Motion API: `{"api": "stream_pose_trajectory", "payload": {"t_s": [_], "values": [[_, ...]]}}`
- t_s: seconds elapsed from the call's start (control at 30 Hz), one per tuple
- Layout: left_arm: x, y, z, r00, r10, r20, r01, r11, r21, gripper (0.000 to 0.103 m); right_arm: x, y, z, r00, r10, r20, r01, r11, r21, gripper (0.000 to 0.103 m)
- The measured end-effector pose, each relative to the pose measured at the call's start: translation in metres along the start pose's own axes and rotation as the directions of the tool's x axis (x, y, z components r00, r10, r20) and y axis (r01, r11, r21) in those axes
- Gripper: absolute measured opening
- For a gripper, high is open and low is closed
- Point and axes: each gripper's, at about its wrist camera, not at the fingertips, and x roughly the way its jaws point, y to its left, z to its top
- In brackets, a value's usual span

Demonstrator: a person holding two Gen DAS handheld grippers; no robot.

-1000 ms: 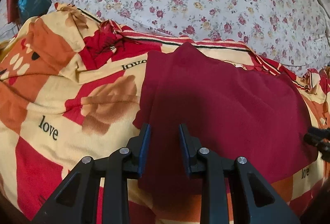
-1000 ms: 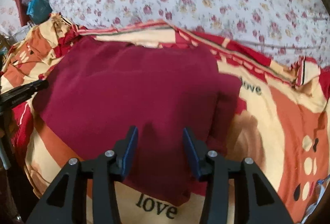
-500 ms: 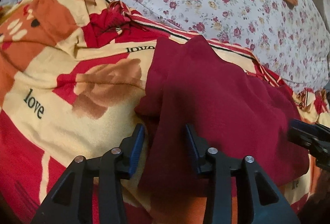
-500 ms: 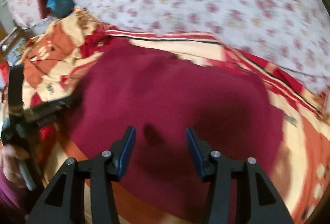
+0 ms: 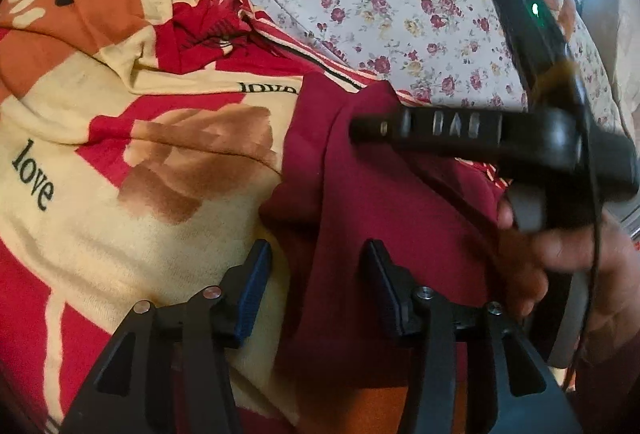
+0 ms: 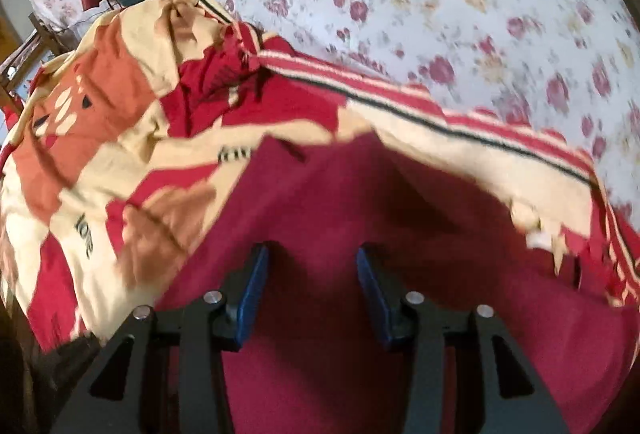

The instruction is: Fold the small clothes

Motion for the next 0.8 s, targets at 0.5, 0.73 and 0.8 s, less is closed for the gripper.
{"api": "stream_pose_trajectory", "payload": {"t_s": [0.5,0.73,0.8], "values": [[-0.001,0.001,0.002,1.0,-0.02,-0.006,0.02,1.0,-0.017,0.03,-0.003,0.037,0.014,0.998,-0.029,0.051,0.034,0.994,-0.104,0.005],[0.0,0.002,0.002,1.0,-0.028,-0.006,0.028,0.999,-0.021,0.03,0.016,0.026,0.014,0.999,0.025,-0.023,-0.026,0.999,-0.034,0.022],[0.0,0.001,0.002,1.0,-0.029,-0.007,0.029,0.999,-0.028,0.03,0.006,0.018,0.015,0.999,0.048,-0.022,-0.048,0.999,0.023,0.057]]}}
